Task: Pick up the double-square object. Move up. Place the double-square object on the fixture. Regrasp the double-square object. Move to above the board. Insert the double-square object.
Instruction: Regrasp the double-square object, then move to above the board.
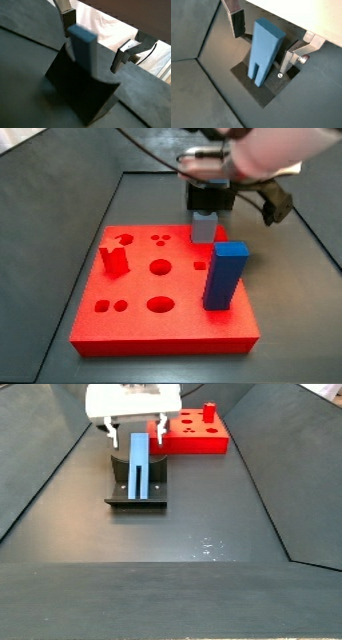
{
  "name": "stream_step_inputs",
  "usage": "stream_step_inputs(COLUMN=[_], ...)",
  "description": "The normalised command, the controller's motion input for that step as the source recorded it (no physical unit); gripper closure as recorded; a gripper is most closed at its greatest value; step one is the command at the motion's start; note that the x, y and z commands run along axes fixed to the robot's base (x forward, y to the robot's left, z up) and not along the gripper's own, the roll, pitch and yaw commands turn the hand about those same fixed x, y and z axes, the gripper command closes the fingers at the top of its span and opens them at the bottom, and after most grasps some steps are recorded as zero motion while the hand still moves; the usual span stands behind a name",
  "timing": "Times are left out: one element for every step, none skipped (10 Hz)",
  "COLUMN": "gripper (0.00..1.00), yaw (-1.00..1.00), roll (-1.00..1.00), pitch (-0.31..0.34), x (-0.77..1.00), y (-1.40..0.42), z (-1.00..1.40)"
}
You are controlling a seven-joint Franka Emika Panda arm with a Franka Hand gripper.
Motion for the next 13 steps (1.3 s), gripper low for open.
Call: stream_step_inputs(gripper=[0.00,1.00,1.00,1.00,1.00,1.00,1.00,1.00,1.00,1.00,1.00,1.00,1.00], yaw=[-0.01,0.00,0.25,0.26,0.28,0.29,0.29,0.29,0.24,0.21,0.14,0.10,0.03], roll=[0.07,0.00,0.12,0.10,0.05,0.04,0.01,0.00,0.00,0.00,0.00,0.00,-0.01], pitch=[-0.020,0.000,0.307,0.290,0.232,0.189,0.082,0.042,-0.044,-0.073,-0.102,-0.111,-0.108], x=[0.08,0.00,0.01,0.01,0.02,0.02,0.02,0.02,0.02,0.02,0.02,0.02,0.01], y=[0.00,0.00,0.25,0.25,0.23,0.22,0.21,0.20,0.18,0.17,0.16,0.15,0.14], z=[-0.30,0.00,1.00,1.00,1.00,1.00,1.00,1.00,1.00,1.00,1.00,1.00,1.00])
